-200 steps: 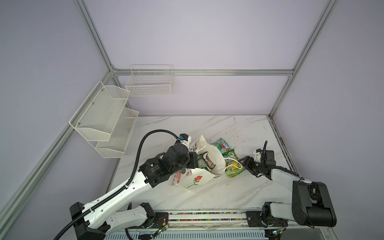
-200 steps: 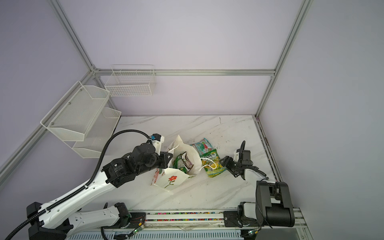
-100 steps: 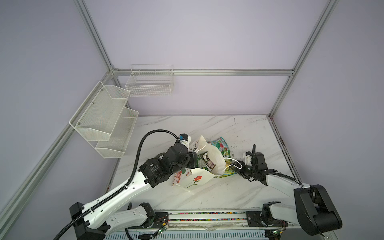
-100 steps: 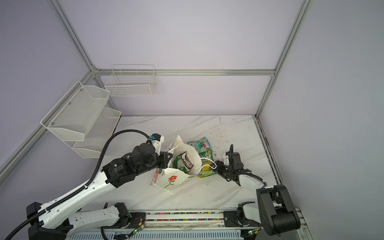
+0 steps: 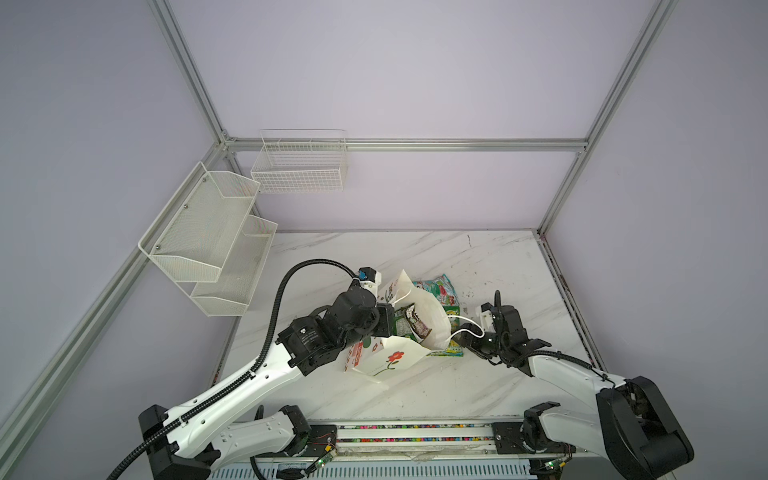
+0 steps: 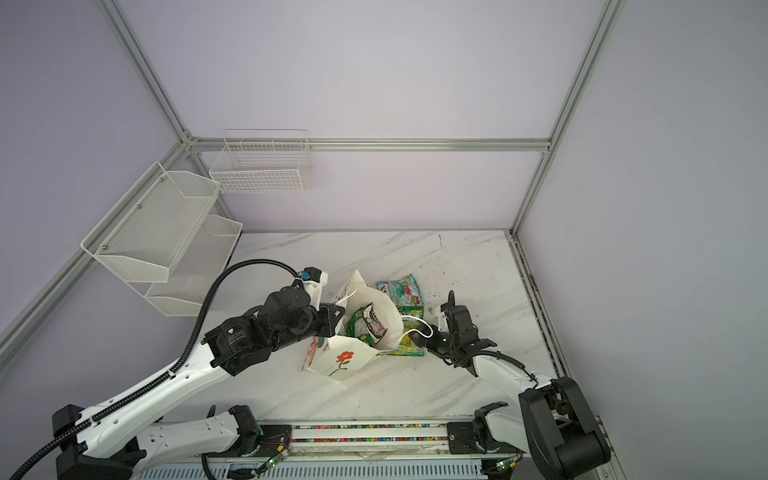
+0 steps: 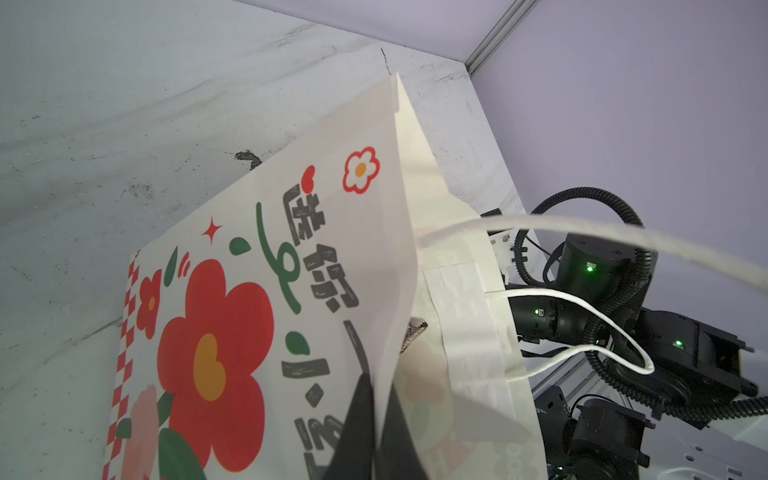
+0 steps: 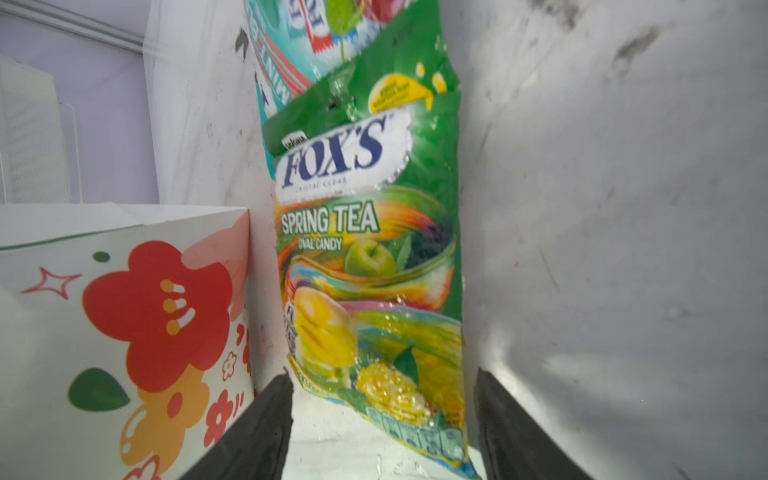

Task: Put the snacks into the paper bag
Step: 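Lift the green Spring Tea bag toward the paper bag with the right gripper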

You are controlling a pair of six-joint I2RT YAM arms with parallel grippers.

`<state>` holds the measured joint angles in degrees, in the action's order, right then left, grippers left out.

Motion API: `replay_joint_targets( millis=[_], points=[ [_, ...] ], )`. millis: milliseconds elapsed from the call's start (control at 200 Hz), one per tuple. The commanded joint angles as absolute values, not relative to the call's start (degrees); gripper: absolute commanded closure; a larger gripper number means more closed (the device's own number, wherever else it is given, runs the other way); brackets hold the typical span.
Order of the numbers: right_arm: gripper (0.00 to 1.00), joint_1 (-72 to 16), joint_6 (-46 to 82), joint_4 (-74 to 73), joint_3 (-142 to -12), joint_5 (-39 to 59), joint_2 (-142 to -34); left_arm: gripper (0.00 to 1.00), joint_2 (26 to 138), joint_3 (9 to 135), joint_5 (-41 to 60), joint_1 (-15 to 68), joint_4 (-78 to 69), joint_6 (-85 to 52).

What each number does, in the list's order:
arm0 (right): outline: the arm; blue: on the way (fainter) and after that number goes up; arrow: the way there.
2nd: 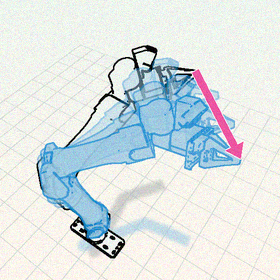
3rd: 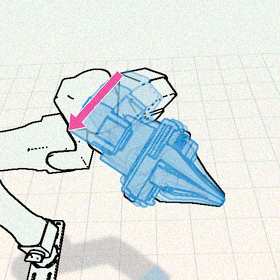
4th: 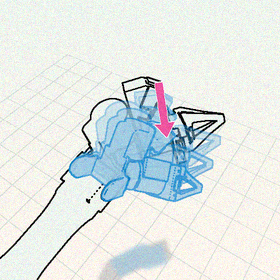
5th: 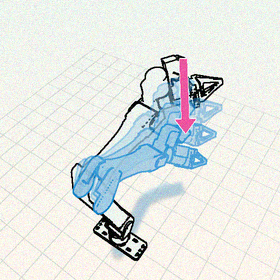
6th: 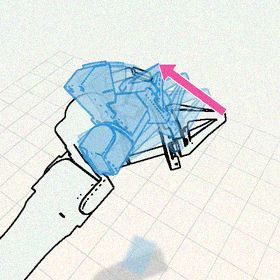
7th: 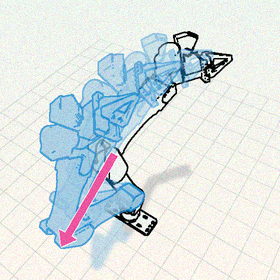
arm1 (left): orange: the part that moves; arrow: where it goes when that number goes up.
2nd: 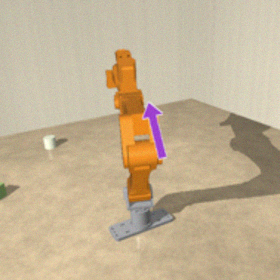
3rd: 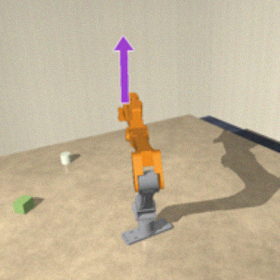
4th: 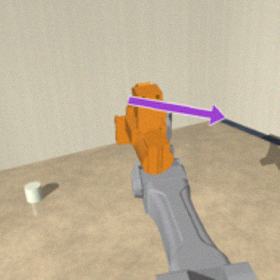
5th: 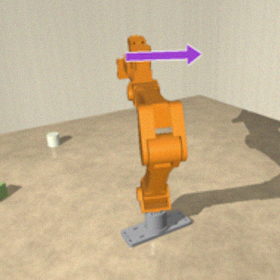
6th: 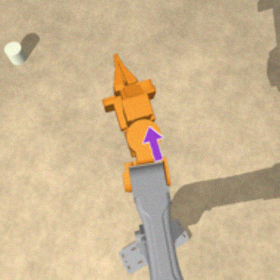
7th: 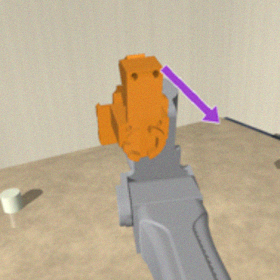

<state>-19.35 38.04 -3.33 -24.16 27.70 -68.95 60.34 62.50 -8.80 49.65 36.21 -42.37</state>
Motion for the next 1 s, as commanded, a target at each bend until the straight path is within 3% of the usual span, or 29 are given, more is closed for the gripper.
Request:
replay_joint_targets(
  millis=[0, 700, 885, 995],
  points=[
    [0.29, -19.4, 37.4, -2.3, -27.7, 25.1, -70.9, 1.0, 58.2, 67.1, -10.4, 49.7, 33.8, -41.8],
    [0.33, -19.8, 36.1, -8.4, -27.4, 27.2, -82.1, 1.0, 59.1, 67.5, -10.2, 49.7, 34.0, -42.0],
    [0.4, -19.9, 36.7, -10.3, -26.3, 27.1, -83.1, 1.0, 58.7, 67.4, -10.3, 49.7, 34.0, -42.1],
    [0.54, -19.9, 37.1, -10.6, -26.0, 27.2, -82.9, 1.0, 58.7, 67.5, -10.4, 49.8, 33.9, -42.1]
  ],
)
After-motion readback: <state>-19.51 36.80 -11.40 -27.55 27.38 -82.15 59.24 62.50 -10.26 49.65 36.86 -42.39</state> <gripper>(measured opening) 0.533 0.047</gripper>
